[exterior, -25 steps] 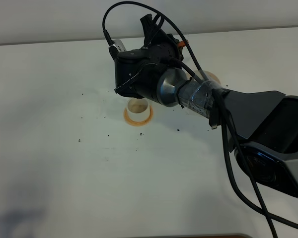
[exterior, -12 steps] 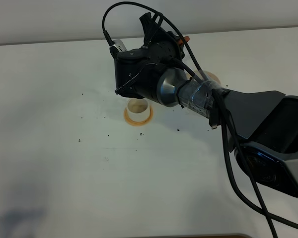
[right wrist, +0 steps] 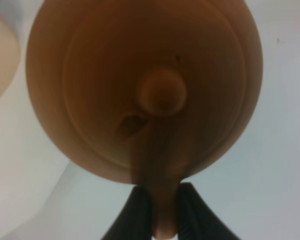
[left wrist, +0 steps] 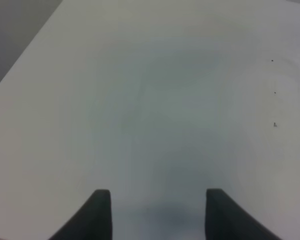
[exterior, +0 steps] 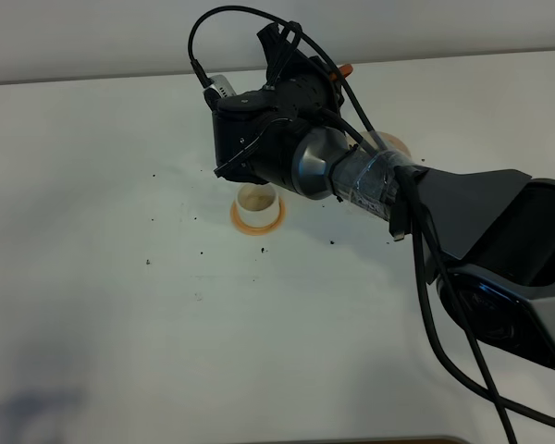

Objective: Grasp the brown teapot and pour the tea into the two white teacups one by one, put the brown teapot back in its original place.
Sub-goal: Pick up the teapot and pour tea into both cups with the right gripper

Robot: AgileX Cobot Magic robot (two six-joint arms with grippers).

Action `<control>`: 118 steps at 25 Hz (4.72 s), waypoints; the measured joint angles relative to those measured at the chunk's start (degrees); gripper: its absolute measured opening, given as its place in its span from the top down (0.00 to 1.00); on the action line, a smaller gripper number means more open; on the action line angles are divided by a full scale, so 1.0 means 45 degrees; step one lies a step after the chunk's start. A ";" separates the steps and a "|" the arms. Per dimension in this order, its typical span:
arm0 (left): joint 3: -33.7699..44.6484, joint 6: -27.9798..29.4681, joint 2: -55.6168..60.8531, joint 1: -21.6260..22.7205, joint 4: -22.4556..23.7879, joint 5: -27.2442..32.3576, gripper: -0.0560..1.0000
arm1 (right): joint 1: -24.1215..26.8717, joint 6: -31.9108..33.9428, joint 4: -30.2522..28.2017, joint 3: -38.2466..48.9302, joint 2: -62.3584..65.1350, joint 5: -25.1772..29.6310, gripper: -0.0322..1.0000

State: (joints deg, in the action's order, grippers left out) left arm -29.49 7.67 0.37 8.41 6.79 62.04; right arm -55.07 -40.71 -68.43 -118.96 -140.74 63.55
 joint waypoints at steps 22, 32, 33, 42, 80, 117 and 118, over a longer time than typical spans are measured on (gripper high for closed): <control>0.0000 0.0000 0.0000 0.0000 0.0000 0.0000 0.54 | 0.0000 -0.0064 -0.0665 0.0000 0.0000 0.0000 0.88; 0.0000 0.0000 0.0000 0.0000 0.0000 0.0000 0.54 | 0.0000 0.1001 -0.0050 0.0000 0.0000 0.0000 0.88; 0.0000 0.0000 0.0000 0.0000 0.0000 0.0000 0.54 | 0.0000 0.1145 0.0102 0.0000 0.0000 0.0000 0.88; 0.0000 0.0000 0.0000 0.0000 0.0000 0.0000 0.54 | 0.0000 0.2825 0.1700 0.0000 0.0000 0.0471 0.88; 0.0000 0.0000 0.0000 0.0000 0.0000 0.0000 0.54 | 0.1454 0.8136 1.2093 -0.0159 0.1861 0.1492 0.88; 0.0000 0.0000 0.0000 0.0000 0.0000 0.0000 0.54 | -0.0522 0.8101 0.8601 0.4701 0.4531 0.1473 0.88; 0.0000 0.0000 0.0000 0.0000 0.0000 0.0000 0.54 | -0.0606 0.8073 0.8268 0.4701 0.4436 0.1473 0.88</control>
State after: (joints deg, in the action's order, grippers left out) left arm -29.49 7.67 0.37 8.41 6.79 62.04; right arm -57.80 -4.38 -31.23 -97.81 -120.77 70.17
